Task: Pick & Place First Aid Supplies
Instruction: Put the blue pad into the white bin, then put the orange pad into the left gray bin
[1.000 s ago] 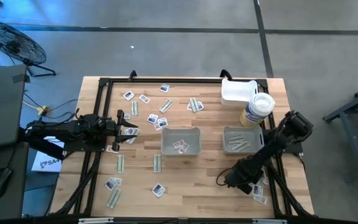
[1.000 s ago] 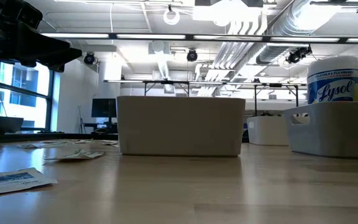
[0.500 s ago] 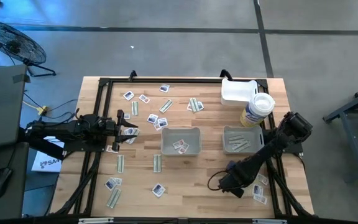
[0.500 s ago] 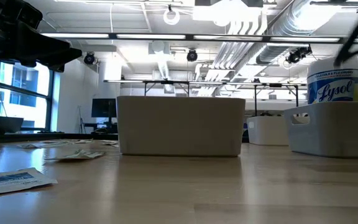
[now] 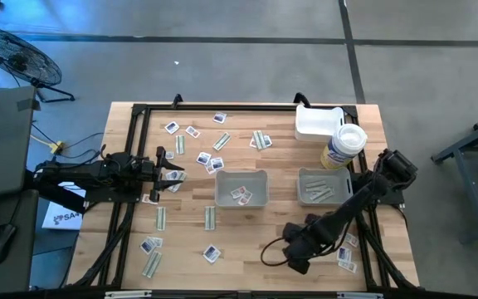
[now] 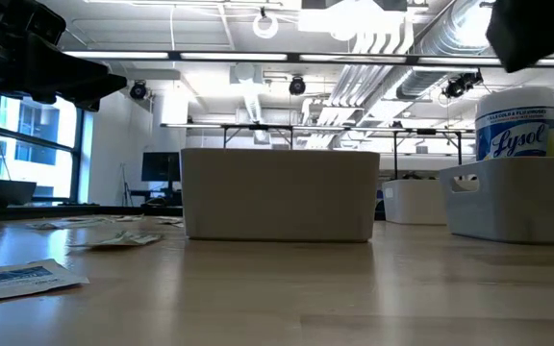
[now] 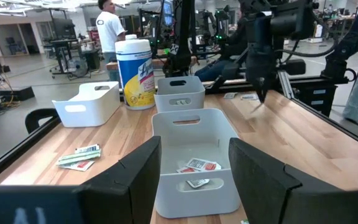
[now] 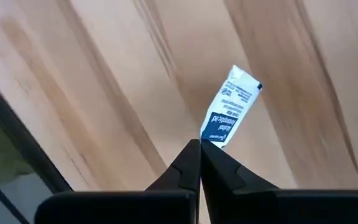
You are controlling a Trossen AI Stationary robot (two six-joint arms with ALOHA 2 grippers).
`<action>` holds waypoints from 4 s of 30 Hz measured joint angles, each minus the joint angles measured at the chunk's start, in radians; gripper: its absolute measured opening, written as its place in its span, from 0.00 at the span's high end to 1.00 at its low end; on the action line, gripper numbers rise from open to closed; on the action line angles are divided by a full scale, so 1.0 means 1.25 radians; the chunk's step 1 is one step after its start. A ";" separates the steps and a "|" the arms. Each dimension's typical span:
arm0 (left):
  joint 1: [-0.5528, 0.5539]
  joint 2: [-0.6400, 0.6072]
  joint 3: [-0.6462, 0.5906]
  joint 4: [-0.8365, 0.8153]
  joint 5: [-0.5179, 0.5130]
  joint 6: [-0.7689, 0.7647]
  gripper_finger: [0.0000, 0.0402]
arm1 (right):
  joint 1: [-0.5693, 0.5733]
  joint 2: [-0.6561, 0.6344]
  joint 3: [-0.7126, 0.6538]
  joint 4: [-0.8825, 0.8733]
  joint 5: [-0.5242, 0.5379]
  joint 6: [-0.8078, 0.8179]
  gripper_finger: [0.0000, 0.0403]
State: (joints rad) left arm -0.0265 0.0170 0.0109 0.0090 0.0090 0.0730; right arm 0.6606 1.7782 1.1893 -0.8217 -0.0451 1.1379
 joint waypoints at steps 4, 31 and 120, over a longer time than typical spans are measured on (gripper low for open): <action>0.000 0.000 0.000 0.000 0.000 0.000 0.54 | -0.049 0.000 -0.007 0.045 0.036 -0.102 1.00; 0.000 0.000 0.000 0.000 0.000 0.000 0.54 | -0.303 -0.085 0.020 -0.157 0.039 -0.495 1.00; 0.000 0.000 0.000 0.000 0.001 0.000 0.54 | -1.142 -0.098 0.057 -0.179 0.265 -0.914 0.72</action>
State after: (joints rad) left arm -0.0265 0.0172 0.0109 0.0086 0.0097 0.0727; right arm -0.7673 1.6559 1.2608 -1.0457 0.2857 -0.0041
